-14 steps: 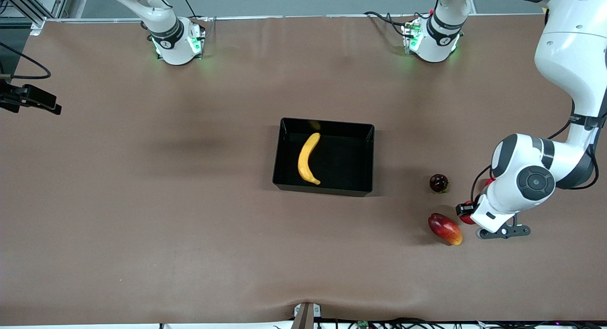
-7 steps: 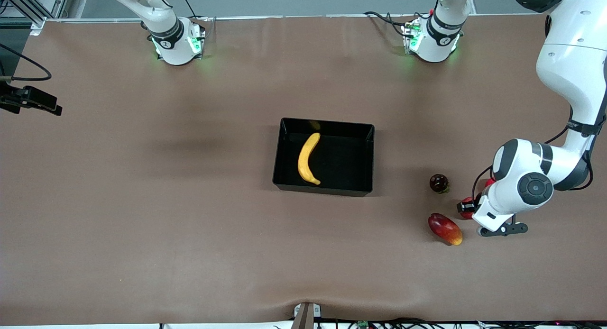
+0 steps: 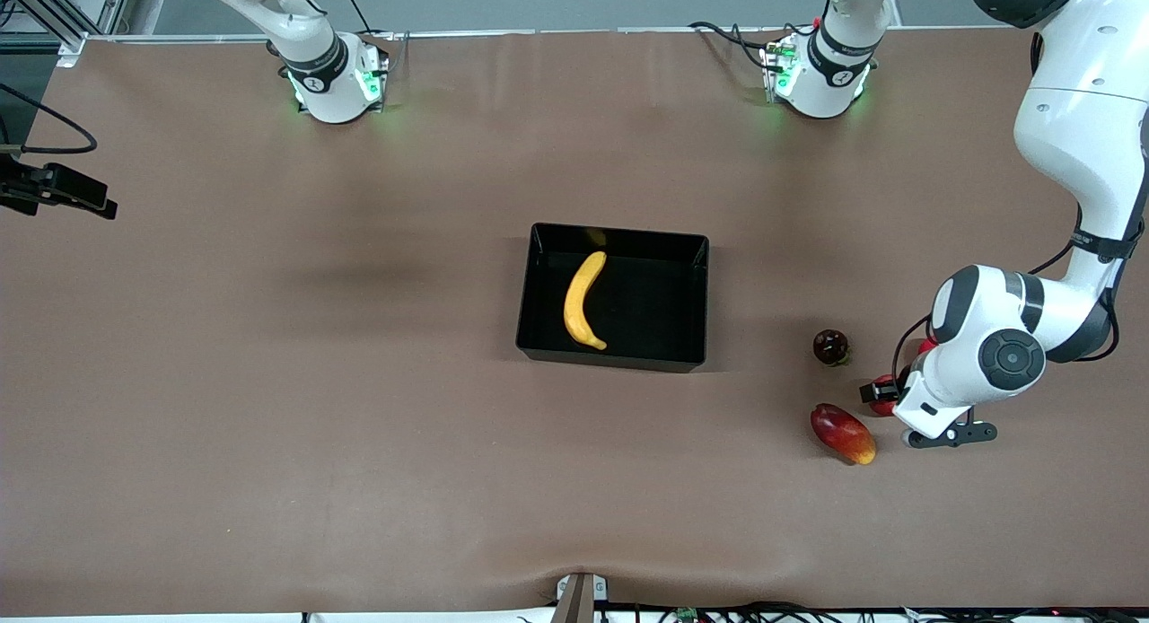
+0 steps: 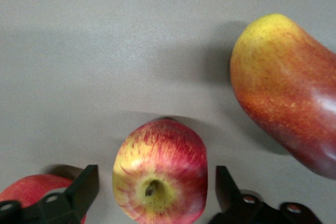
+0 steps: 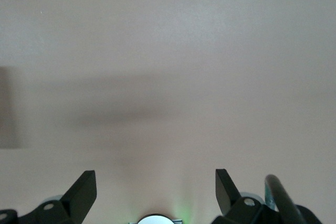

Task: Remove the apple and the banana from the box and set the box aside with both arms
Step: 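Carry the apple out with the left gripper and set it beside the mango, then move the left gripper back into the tray and grasp the banana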

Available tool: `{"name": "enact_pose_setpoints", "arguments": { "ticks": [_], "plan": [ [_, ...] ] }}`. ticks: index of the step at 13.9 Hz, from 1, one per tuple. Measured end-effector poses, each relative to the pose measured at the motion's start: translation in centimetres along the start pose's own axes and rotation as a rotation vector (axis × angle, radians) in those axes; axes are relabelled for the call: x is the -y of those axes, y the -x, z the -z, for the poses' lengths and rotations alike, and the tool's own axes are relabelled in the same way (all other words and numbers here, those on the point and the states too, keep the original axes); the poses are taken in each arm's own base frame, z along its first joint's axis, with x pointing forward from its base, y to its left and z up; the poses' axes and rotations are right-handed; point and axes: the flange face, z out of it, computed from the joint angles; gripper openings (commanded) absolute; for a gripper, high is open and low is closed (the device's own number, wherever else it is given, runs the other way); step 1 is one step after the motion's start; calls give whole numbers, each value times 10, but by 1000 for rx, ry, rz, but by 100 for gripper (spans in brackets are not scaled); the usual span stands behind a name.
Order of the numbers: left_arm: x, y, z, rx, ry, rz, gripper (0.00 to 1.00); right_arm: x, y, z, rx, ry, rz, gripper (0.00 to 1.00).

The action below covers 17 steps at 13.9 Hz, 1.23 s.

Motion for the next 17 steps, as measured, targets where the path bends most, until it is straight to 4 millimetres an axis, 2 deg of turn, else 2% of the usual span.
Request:
{"name": "enact_pose_setpoints", "arguments": {
  "ticks": [2,6,7,11,13,15,17],
  "plan": [
    [-8,-2,15,-17,8,-10,100,0,0,0,0,0,0,100],
    [-46,6,81,-42,6,-65,100,0,0,0,0,0,-1,100],
    [-61,12,98,-46,10,-88,100,0,0,0,0,0,-1,100],
    [-158,50,153,-65,94,-89,100,-1,0,0,0,0,-1,100],
    [-211,77,171,-64,129,-63,100,-1,0,0,-1,0,-2,100],
    [-266,109,175,-56,135,-67,100,-1,0,0,-1,0,-2,100],
    [-314,141,166,-33,137,-78,100,-1,0,1,-1,0,-2,100]
  ]
}}
